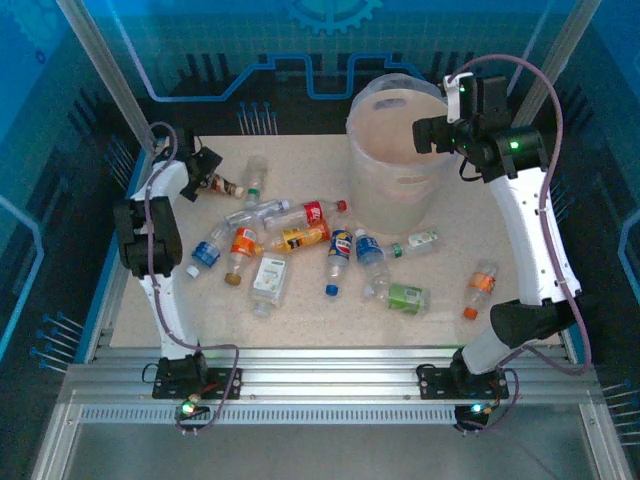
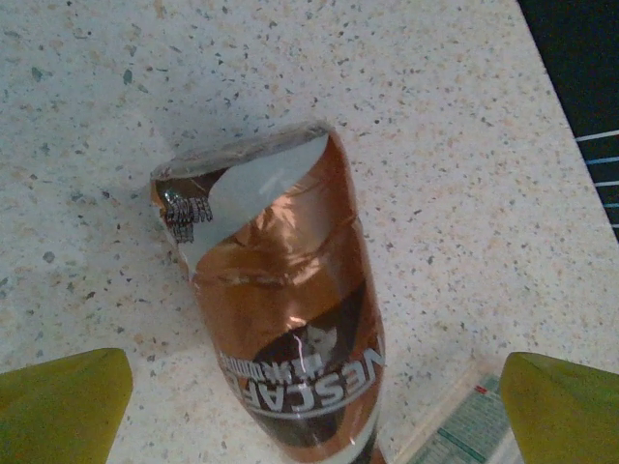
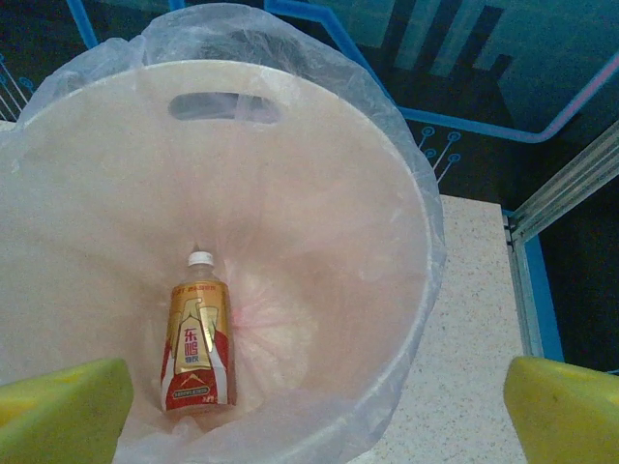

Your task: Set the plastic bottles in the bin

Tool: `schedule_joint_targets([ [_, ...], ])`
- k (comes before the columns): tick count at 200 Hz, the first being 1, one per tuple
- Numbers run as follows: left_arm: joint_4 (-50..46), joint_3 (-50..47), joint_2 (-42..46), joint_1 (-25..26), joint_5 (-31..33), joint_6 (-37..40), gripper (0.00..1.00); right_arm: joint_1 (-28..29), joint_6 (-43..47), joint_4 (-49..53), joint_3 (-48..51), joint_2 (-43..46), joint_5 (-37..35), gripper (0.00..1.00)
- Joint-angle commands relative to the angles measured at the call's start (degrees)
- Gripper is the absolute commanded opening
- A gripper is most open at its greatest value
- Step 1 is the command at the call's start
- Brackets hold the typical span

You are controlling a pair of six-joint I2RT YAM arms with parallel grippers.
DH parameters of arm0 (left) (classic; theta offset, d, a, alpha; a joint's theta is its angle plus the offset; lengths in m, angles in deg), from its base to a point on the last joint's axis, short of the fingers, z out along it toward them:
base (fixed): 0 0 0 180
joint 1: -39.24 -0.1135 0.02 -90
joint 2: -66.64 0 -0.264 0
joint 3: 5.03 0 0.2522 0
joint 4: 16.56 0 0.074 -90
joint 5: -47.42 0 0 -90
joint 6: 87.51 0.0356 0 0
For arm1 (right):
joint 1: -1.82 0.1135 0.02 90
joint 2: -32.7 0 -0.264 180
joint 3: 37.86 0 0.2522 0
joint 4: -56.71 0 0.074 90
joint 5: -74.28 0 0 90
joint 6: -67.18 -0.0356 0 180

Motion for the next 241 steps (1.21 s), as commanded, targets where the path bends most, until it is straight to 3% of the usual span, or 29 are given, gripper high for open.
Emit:
schedule_joint_targets([
  [1, -2.6, 3.4, -3.0, -0.82, 0.55, -1.25, 0.99, -0.09, -1.05, -2.37, 0.9, 1.57, -0.66, 1.0],
  [86, -4.27, 5.86, -7.22, -0.94, 0.71, -1.85, 0.85, 0.0, -1.62, -3.6, 3.3, 1.49, 0.12, 1.0],
  [143, -4.31, 5.72, -6.85, -1.85, 1.01, -2.0, 0.56, 0.01, -1.58, -3.79, 3.98, 1.83, 0.09, 1.0],
  [206, -1.76, 3.27, 5.39, -3.05, 2.72, 3.59, 0.47, 0.01, -2.37, -4.95, 5.16, 3.67, 2.11, 1.0],
  [241, -0.1, 0.98, 15.36, -2.71, -1.93, 7.86, 0.46, 0.02, -3.27, -5.68, 6.23, 5.44, 6.3, 1.0],
])
